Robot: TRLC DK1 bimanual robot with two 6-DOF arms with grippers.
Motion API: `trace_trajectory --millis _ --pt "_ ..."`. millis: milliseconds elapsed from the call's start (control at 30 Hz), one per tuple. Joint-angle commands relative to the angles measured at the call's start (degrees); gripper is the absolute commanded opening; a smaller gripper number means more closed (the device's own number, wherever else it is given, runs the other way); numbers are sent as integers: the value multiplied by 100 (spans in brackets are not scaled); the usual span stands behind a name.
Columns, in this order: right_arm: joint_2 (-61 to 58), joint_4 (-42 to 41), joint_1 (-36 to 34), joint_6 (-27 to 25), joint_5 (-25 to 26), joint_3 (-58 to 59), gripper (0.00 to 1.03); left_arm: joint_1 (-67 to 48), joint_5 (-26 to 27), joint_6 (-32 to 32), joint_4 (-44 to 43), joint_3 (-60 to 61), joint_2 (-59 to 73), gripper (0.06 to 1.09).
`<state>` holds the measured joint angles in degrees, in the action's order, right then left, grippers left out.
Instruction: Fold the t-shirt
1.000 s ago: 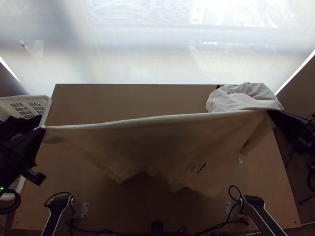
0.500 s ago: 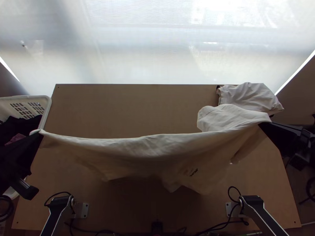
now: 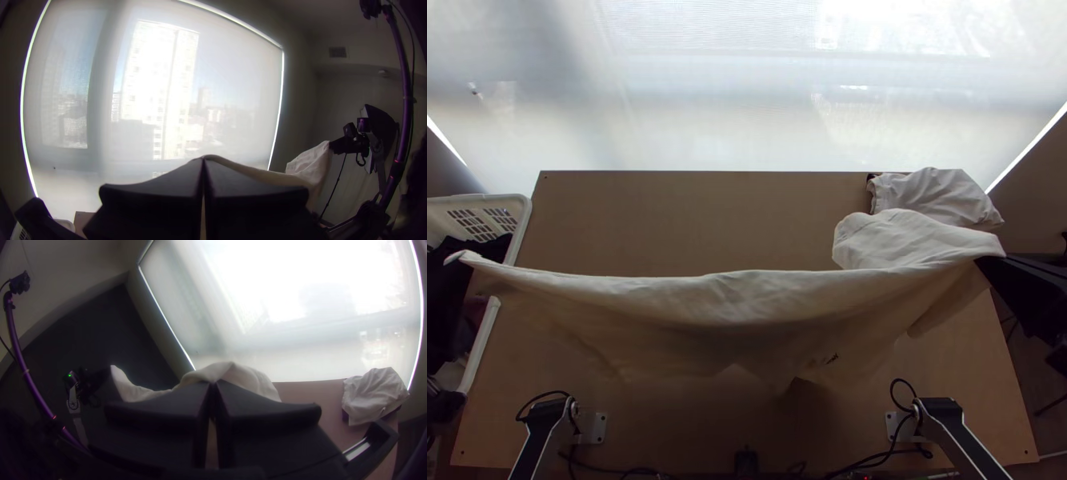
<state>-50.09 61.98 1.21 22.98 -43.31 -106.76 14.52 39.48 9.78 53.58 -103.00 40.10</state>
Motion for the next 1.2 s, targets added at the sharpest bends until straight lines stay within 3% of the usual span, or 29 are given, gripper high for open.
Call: trace_trajectory --millis 0,133,467,567,667,1000,1100,1167 --pt "-10 -265 -183 391 -336 226 3 244 323 797 -32 -115 112 10" --pt "-124 -335 -200 593 -424 358 3 464 762 903 -6 -36 183 10" --pt "-616 -678 -174 602 -477 -196 3 446 912 797 -58 -581 868 10" --pt "-573 -678 -95 585 -494 147 3 428 1597 841 21 -168 692 10" --pt "-467 -678 -95 690 -582 279 3 420 1923 876 355 -124 684 9" --pt "-344 -520 -262 567 -600 173 3 455 1685 481 1735 -256 578 9" --pt "-379 -590 -359 462 -591 727 3 516 1492 94 1524 544 517 9" --pt "-555 -836 -376 374 -565 1184 3 508 1299 15 873 1370 569 9"
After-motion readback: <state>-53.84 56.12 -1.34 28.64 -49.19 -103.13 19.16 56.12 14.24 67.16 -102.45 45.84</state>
